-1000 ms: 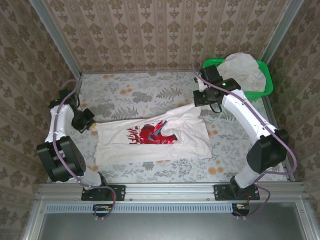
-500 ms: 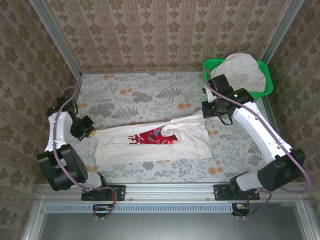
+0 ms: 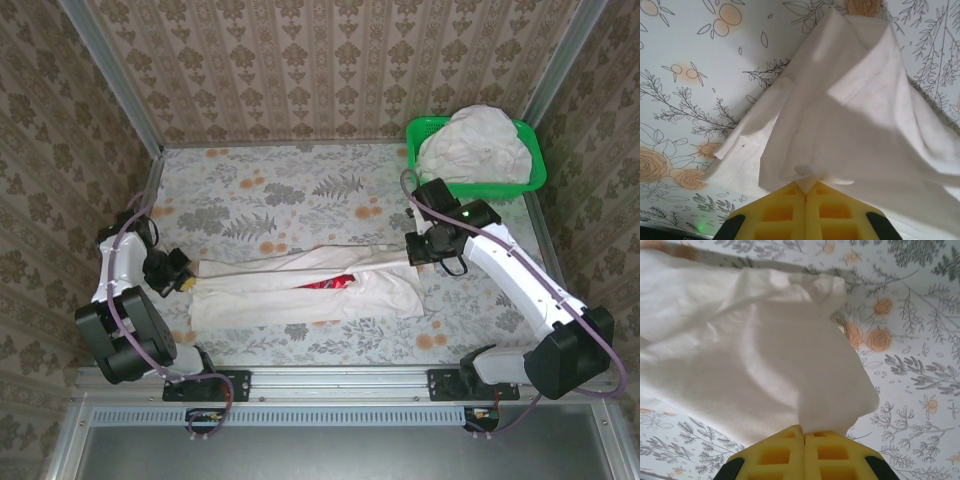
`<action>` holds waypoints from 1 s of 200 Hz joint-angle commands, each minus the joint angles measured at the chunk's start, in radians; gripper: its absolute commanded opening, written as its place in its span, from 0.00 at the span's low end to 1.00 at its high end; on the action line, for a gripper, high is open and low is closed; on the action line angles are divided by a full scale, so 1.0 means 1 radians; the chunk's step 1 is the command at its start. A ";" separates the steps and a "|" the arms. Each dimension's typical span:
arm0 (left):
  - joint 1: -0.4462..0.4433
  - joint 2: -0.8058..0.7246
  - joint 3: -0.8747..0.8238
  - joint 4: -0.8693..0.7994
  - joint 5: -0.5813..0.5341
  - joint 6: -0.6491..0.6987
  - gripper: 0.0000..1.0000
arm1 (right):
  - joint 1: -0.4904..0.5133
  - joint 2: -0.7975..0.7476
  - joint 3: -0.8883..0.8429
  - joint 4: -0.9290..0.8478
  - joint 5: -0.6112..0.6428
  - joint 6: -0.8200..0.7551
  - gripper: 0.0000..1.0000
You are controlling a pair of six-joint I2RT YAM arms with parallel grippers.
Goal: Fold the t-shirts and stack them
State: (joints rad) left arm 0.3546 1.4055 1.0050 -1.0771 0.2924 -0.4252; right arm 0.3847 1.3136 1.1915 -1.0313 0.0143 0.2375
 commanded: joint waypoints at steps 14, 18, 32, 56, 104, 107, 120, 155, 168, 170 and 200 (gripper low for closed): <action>0.011 0.029 -0.009 0.001 0.010 0.026 0.00 | 0.011 -0.001 -0.054 -0.004 -0.001 0.041 0.00; 0.010 0.029 -0.011 0.002 0.010 0.027 0.00 | 0.012 0.001 -0.060 -0.002 0.001 0.042 0.00; 0.011 0.029 -0.018 -0.001 0.007 0.034 0.00 | 0.014 0.005 -0.079 0.006 0.008 0.045 0.00; 0.017 0.030 -0.041 -0.005 -0.007 0.047 0.00 | 0.014 0.017 -0.107 0.025 0.009 0.051 0.00; 0.030 0.056 -0.072 0.007 -0.010 0.055 0.00 | 0.019 0.052 -0.152 0.044 0.000 0.061 0.00; 0.030 0.057 -0.073 0.008 -0.011 0.056 0.00 | 0.019 0.055 -0.154 0.044 -0.002 0.062 0.00; 0.032 0.059 -0.085 0.016 -0.015 0.054 0.00 | 0.020 0.066 -0.162 0.042 -0.008 0.067 0.00; 0.038 0.076 -0.085 0.028 -0.009 0.051 0.00 | 0.031 0.109 -0.179 0.034 -0.022 0.084 0.00; 0.040 0.077 -0.079 0.029 -0.010 0.051 0.00 | 0.035 0.113 -0.185 0.031 -0.032 0.089 0.00; 0.041 0.078 -0.079 0.029 -0.009 0.052 0.00 | 0.037 0.113 -0.186 0.032 -0.033 0.089 0.00; 0.046 0.089 -0.068 0.035 -0.010 0.055 0.00 | 0.040 0.129 -0.200 0.027 -0.036 0.099 0.00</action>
State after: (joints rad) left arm 0.3901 1.4784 0.9249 -1.0424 0.2893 -0.3946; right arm 0.4171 1.4265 1.0073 -0.9871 -0.0086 0.3096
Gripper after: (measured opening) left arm 0.045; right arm 0.047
